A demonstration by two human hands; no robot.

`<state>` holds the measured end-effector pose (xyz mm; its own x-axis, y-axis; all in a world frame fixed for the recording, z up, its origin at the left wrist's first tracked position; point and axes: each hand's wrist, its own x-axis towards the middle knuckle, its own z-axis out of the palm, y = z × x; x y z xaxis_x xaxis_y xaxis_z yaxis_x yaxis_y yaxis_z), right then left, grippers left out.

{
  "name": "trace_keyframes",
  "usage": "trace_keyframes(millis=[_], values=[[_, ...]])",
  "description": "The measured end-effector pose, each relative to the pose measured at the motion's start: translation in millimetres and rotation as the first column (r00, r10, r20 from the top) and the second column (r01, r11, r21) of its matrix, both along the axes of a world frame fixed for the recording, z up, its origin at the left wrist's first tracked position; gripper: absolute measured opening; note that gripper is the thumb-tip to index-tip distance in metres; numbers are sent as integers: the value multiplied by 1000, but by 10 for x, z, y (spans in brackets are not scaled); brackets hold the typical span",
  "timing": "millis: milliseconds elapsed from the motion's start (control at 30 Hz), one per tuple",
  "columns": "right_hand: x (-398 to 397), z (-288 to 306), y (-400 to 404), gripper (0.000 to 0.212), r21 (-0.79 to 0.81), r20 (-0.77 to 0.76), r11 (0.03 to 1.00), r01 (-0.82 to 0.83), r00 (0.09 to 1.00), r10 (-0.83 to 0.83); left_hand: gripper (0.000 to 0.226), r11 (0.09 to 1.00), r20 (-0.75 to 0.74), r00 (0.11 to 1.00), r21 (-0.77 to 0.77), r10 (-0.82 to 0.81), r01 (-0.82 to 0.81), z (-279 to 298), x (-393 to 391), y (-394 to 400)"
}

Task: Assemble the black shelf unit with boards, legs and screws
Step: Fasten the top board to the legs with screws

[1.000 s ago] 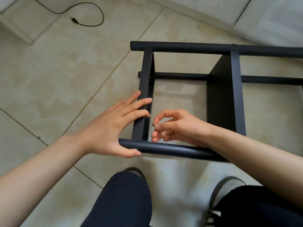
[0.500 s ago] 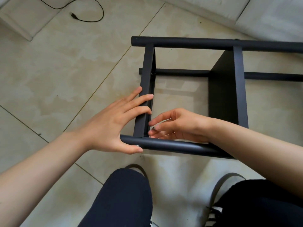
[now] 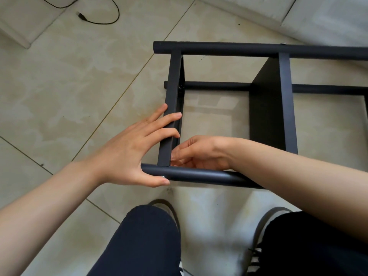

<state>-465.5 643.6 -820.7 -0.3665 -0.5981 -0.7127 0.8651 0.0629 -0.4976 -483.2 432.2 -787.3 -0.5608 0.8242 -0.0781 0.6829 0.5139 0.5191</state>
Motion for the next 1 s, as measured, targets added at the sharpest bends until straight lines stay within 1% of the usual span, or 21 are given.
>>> trace_keyframes(millis=[200,267,400,533,667,833,900,1000], values=[[5,-22,-3,31,7,-51,999,-34,998,34,84,1000,10,1000,1,2,-2,1,0,0],[-2,-19,2,35,3,-62,998,-55,997,55,84,1000,13,1000,1,2,-2,0,-3,0],[-16,-2,10,36,11,-37,993,-115,993,115,83,1000,10,1000,1,0,0,-4,-3,-2],[-22,12,18,34,-2,9,993,-114,993,114,83,1000,13,1000,2,2,-2,-3,-1,1],[-25,29,12,38,41,-8,986,-163,987,163,82,1000,23,1000,-2,1,-1,0,-3,-1],[-22,49,-24,36,97,-28,973,-212,976,215,81,1000,28,1000,-7,4,-3,3,-4,0],[-23,49,-18,36,101,-19,973,-206,978,209,82,1000,32,999,-9,2,-1,4,-4,3],[-35,53,10,26,101,21,978,-185,983,183,82,1000,26,1000,-9,-1,1,3,-3,6]])
